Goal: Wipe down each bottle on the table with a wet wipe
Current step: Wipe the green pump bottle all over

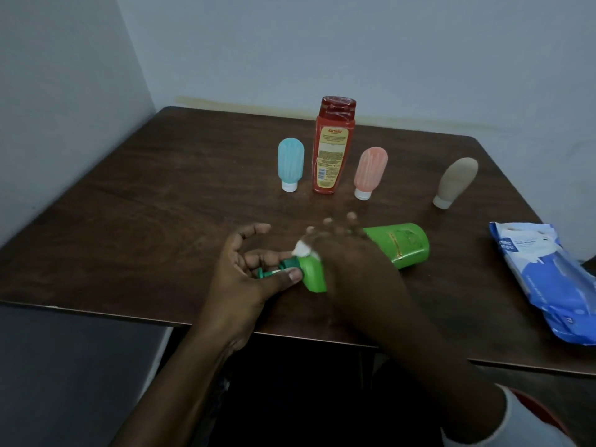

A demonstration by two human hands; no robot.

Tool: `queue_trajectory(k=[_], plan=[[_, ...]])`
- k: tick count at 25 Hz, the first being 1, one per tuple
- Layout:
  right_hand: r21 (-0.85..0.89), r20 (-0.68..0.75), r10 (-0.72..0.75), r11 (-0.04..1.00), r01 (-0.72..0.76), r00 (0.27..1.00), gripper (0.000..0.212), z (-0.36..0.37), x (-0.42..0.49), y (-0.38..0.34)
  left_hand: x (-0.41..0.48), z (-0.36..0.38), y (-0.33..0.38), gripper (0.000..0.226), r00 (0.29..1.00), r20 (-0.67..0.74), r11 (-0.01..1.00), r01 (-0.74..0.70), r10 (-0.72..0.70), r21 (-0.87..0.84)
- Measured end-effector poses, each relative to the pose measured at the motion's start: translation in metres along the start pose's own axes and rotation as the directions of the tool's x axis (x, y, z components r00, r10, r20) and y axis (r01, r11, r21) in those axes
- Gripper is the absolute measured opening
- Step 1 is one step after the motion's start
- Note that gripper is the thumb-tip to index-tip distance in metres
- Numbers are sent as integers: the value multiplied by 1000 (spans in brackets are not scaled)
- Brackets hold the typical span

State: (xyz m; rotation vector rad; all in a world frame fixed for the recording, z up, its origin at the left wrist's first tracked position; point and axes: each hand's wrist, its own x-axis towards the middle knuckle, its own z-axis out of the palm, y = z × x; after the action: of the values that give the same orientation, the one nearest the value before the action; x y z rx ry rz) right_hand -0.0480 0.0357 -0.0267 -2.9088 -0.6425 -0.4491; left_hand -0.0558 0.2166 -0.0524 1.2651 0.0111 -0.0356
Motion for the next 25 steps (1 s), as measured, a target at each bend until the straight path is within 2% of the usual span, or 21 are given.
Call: queue_trajectory(k=[2,4,7,9,11,14,16,17,19,22,23,25], plan=[[-9,37,205,979,-205,978,39,-12,-4,36,-1,1,-1,83,1000,2,1000,-19,19,12],[-41,27,415,909,-414,909,22,-28,-12,76,-2,2,0,82,999,14,999,-33,33,10],[-86,18,549,833,-546,835,14,-41,-18,99,-4,3,1,81,999,18,998,-52,51,33],[-115,-4,540,836,-537,841,16,-38,-13,83,-4,2,2,81,998,23,998,-51,50,40],[-63,14,450,891,-449,893,18,-30,-4,47,-4,2,2,81,999,23,998,-49,48,50],[74,29,180,981,-182,983,36,-16,6,-11,-4,2,0,80,999,5,996,-44,44,82],[97,19,34,995,-36,999,47,-4,5,-18,-5,2,0,77,999,-12,995,-44,45,86],[100,18,38,994,-40,999,47,-2,4,-6,-4,3,-1,73,999,-16,994,-48,50,94],[97,14,180,979,-181,983,40,-8,-2,30,-2,3,-3,66,998,-12,993,-55,57,108],[8,25,485,874,-486,874,18,-34,-15,85,1,2,-5,67,998,-5,992,-64,64,109],[-15,4,523,853,-523,853,15,-40,-18,92,1,2,-5,68,998,-5,992,-68,69,108],[-36,-16,511,859,-511,860,13,-39,-14,80,2,2,-4,70,998,1,992,-70,70,108]])
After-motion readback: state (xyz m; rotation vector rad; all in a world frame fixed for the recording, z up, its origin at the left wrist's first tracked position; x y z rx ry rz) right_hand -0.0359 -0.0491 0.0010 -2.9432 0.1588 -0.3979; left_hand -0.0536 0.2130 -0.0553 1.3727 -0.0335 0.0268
